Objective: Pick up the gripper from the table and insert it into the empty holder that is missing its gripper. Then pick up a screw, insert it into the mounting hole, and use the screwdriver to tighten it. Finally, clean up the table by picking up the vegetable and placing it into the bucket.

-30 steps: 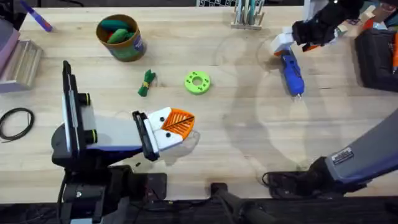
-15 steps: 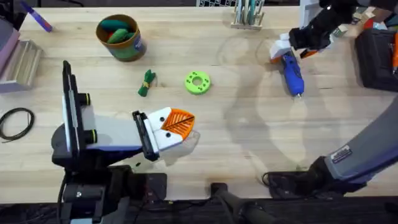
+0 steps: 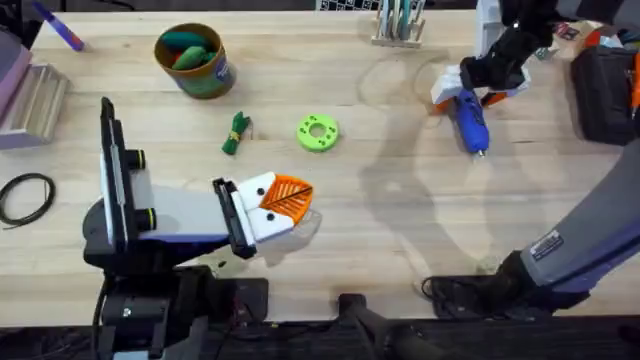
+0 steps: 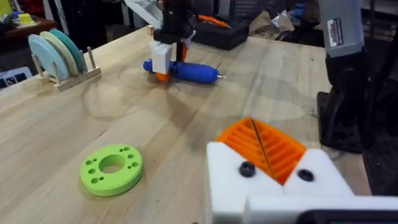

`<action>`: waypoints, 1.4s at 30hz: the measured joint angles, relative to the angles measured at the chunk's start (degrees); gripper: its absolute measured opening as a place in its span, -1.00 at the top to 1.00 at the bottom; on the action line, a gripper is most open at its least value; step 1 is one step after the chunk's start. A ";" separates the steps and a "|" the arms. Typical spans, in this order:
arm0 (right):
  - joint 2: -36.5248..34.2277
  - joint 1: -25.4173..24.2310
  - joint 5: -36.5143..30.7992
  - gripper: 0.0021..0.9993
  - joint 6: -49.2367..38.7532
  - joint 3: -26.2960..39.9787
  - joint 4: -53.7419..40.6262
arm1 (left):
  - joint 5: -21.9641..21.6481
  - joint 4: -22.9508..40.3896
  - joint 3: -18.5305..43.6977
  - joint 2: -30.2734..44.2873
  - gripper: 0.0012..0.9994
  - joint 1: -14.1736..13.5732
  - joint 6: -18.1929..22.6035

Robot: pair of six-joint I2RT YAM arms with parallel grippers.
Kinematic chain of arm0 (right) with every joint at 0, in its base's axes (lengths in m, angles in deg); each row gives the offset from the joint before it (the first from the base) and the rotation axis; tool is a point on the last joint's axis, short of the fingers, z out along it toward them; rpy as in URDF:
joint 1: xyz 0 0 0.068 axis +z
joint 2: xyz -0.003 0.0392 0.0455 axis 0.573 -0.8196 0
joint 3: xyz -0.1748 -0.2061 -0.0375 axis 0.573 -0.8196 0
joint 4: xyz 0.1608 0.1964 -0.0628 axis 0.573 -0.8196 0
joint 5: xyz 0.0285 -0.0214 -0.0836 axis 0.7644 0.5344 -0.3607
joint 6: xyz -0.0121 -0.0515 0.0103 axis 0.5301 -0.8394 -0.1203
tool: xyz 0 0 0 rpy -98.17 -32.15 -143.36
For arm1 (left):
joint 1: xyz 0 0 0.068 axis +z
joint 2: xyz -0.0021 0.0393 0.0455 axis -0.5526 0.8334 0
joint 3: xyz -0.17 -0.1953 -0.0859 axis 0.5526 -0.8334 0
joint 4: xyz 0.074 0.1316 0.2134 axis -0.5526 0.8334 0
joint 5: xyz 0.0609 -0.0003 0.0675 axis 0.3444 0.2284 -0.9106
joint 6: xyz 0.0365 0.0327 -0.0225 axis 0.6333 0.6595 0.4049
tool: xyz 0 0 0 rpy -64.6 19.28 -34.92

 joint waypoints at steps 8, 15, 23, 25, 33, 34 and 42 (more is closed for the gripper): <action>-0.02 0.00 -0.02 -0.98 0.17 -0.26 -0.04 | 0.00 0.00 0.00 -0.02 0.98 0.00 0.00; -0.02 0.00 -0.02 -0.97 0.78 -0.28 0.17 | 0.00 0.00 0.00 0.00 0.98 0.00 0.00; -0.02 0.00 0.00 -0.97 1.09 -0.33 0.17 | 0.00 0.00 0.00 -0.02 0.98 0.00 0.00; -0.02 0.00 -0.01 -0.97 1.09 -0.33 0.15 | 0.00 0.00 0.00 -0.02 0.98 0.00 0.00; -0.02 0.00 0.00 -0.91 1.24 -0.33 0.11 | 0.00 0.00 0.00 0.00 0.98 0.00 0.00; -0.02 0.00 -0.01 -0.89 1.23 -0.33 0.11 | 0.00 0.00 0.00 0.00 0.98 0.00 0.00; -0.02 0.00 -0.25 0.13 1.37 -0.33 0.19 | 0.00 0.00 0.00 0.00 0.98 0.00 0.00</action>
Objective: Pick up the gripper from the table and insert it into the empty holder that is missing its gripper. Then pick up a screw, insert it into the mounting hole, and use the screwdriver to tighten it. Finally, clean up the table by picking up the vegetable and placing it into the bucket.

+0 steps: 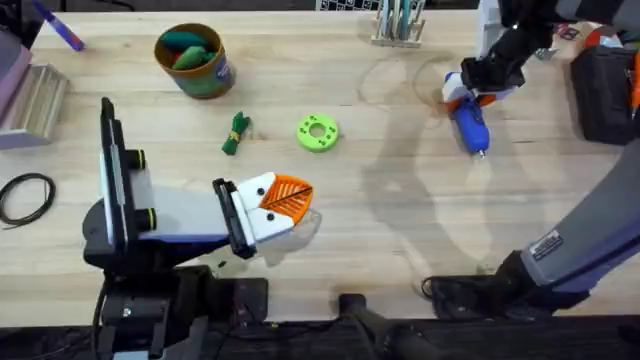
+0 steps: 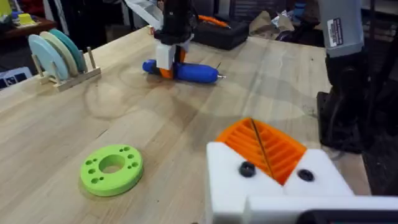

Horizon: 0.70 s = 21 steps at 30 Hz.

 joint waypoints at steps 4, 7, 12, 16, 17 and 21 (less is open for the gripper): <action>-0.15 -0.15 -0.14 0.95 0.33 -0.02 0.14 | 0.00 0.00 0.00 -0.01 0.98 0.00 0.00; -0.16 -0.17 -0.16 0.96 0.29 -0.02 0.15 | 0.00 0.00 0.00 -0.01 0.98 0.00 0.00; -0.17 -0.17 -0.17 0.96 0.29 -0.02 -0.04 | 0.00 0.00 0.00 0.00 0.98 0.00 0.00; -0.09 -0.17 -0.17 0.96 0.55 -0.02 -0.31 | 0.00 0.00 0.00 -0.02 0.98 0.00 0.00; 0.03 -0.17 -0.17 0.96 0.73 -0.04 -0.39 | 0.00 0.00 0.00 0.00 0.98 0.00 0.00; 2.88 -0.17 -0.14 0.96 2.01 -0.98 -0.47 | 0.00 0.00 0.00 0.00 0.98 0.00 0.00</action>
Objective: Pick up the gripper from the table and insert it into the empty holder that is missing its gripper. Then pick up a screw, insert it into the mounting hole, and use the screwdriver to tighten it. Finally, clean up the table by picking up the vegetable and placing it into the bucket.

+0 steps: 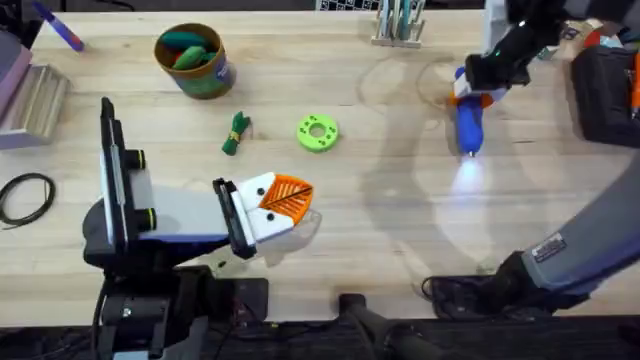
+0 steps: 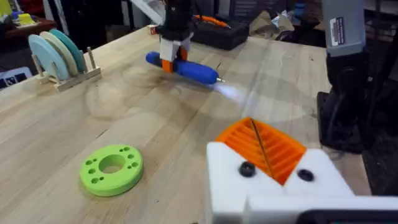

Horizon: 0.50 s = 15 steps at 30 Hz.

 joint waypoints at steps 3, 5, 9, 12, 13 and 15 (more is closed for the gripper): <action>5.51 0.00 0.65 0.96 0.90 -0.29 0.50 | 0.00 0.00 0.00 0.00 0.98 0.00 0.00; 10.14 0.00 2.11 0.96 1.20 -0.29 1.52 | 0.00 0.00 0.00 0.00 0.98 0.00 0.00; 20.41 0.00 6.06 0.96 2.58 -0.29 4.53 | 0.00 0.00 0.00 -0.01 0.98 0.00 0.00; 27.16 0.02 8.87 0.96 4.37 -0.29 7.42 | 0.00 0.00 0.00 -0.01 0.98 0.00 0.00; 29.35 0.02 10.05 0.96 5.11 -0.29 8.58 | 0.00 0.00 0.00 -0.02 0.98 0.00 0.00; 32.69 0.01 12.79 0.96 6.16 -0.29 10.75 | 0.00 0.00 0.00 -0.01 0.98 0.00 0.00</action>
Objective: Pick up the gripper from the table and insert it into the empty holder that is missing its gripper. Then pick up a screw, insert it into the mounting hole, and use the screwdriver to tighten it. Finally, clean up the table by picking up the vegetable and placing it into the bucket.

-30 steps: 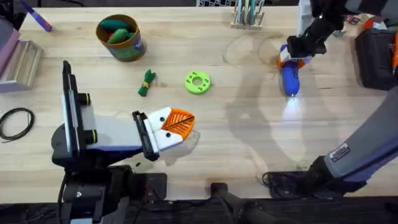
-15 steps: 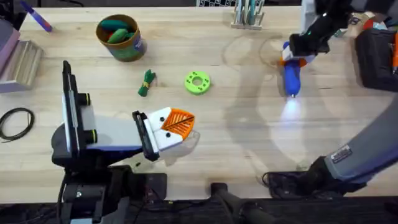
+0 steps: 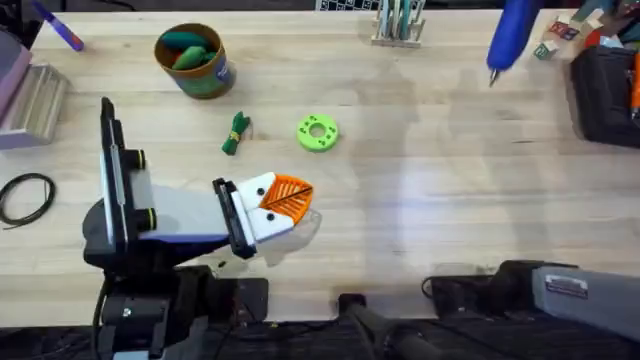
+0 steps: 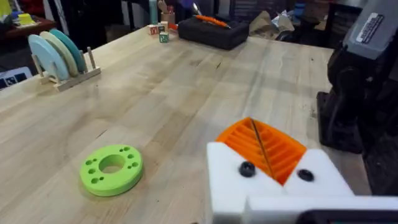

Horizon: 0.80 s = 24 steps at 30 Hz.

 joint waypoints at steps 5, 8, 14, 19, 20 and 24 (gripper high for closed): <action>5.36 0.48 9.03 0.96 2.00 0.00 6.14 | 0.00 0.00 0.00 0.01 0.98 0.00 0.00; 7.22 1.97 14.11 0.96 4.00 0.00 9.09 | 0.00 0.00 0.00 0.01 0.98 0.00 0.00; 7.97 8.69 20.34 0.96 7.45 0.00 16.05 | 0.00 0.00 0.00 -0.01 0.98 0.00 0.00; 7.95 22.61 21.45 0.96 9.59 -0.02 23.67 | 0.00 0.00 0.00 0.01 0.98 0.00 0.00; 7.95 24.62 21.28 0.96 9.93 -0.02 24.61 | 0.00 0.00 0.00 -0.01 0.98 0.00 0.00; 7.95 31.86 20.57 0.96 10.36 -0.02 27.39 | 0.00 0.00 0.00 0.01 0.98 0.00 0.00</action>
